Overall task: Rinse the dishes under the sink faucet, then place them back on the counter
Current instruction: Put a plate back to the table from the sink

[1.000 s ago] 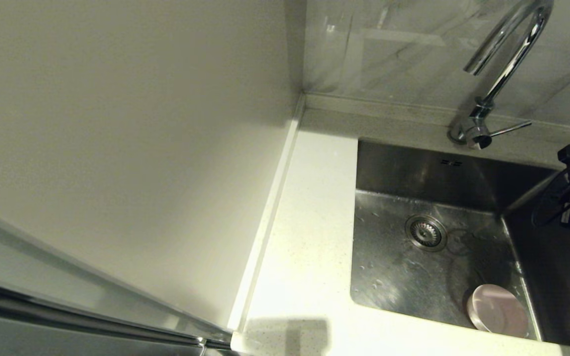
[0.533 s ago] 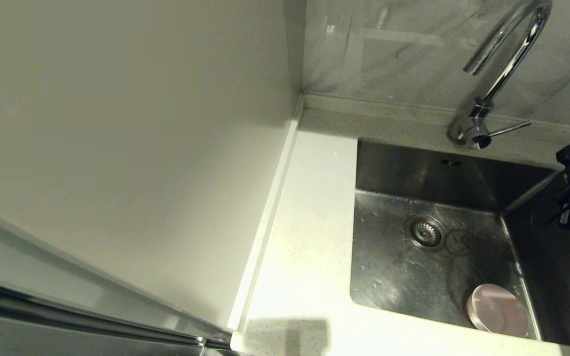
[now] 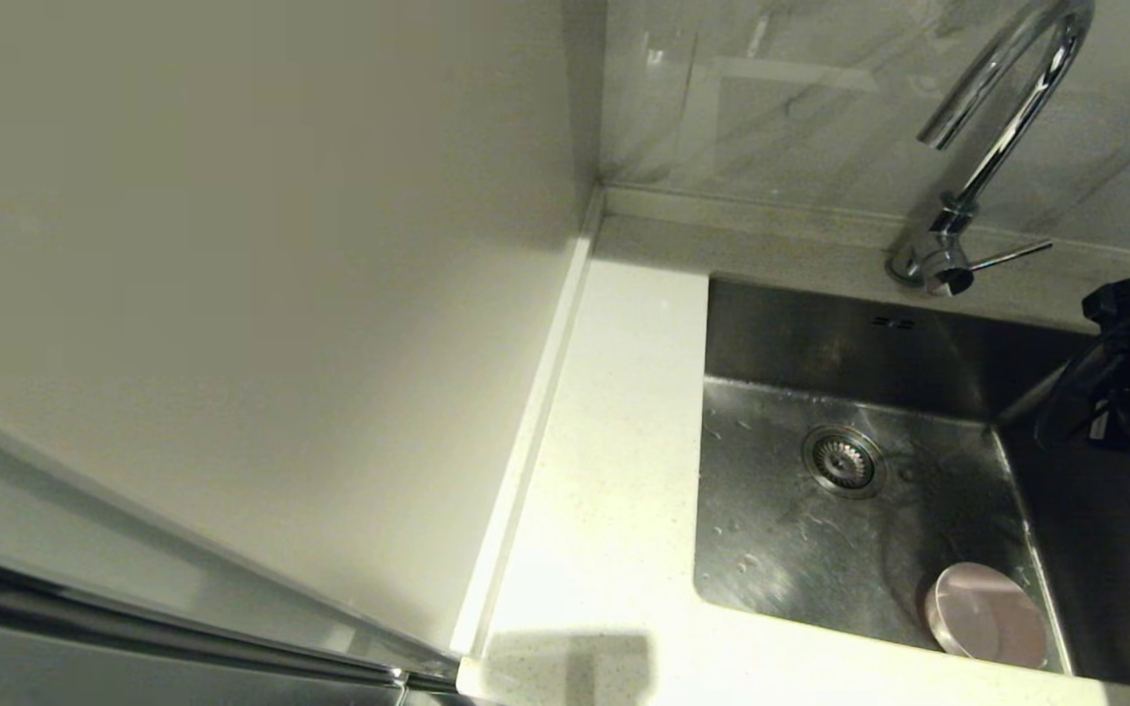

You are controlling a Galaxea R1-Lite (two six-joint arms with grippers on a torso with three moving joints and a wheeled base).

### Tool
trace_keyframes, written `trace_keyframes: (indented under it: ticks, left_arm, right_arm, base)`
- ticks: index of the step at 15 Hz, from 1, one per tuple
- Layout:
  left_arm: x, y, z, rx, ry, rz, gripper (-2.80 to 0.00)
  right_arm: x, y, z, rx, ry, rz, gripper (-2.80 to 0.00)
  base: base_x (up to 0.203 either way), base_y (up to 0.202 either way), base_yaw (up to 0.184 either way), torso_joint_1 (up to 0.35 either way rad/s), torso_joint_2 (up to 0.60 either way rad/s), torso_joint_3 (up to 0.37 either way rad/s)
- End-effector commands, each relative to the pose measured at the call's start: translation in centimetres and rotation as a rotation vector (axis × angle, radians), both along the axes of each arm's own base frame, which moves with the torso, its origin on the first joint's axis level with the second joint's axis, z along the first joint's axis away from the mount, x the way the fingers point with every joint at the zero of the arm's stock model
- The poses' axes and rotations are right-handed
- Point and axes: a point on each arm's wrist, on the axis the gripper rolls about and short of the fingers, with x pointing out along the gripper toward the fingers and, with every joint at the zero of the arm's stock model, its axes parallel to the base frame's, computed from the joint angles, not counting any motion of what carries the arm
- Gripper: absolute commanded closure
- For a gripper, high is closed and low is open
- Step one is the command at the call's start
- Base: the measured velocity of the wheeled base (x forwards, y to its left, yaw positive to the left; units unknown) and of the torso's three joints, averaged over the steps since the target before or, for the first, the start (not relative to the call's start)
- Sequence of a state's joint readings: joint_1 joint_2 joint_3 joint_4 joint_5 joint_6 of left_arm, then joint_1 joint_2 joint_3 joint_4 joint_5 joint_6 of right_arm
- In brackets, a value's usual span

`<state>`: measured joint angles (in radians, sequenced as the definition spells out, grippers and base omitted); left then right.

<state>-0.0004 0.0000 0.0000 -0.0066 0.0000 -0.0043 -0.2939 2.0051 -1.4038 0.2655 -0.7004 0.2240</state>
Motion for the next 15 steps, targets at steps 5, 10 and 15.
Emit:
trace_keyframes:
  ticks: [5, 10, 15]
  left_arm:
    - [0.0, 0.0, -0.1, 0.000, 0.002, -0.001, 0.00]
    - [0.0, 0.0, -0.1, 0.000, 0.003, 0.000, 0.00]
    - [0.0, 0.0, 0.0, 0.000, 0.001, 0.000, 0.00]
  right_arm:
    - [0.1, 0.6, 0.8, -0.012, -0.029, 0.012, 0.00]
    - [0.3, 0.6, 3.1, -0.050, -0.157, 0.013, 0.00]
    - [0.3, 0.4, 4.0, -0.067, -0.209, 0.005, 0.00]
  base:
    - [0.000, 0.000, 0.000, 0.000, 0.00, 0.000]
    - [0.000, 0.000, 0.000, 0.000, 0.00, 0.000]
    - [0.000, 0.000, 0.000, 0.000, 0.00, 0.000]
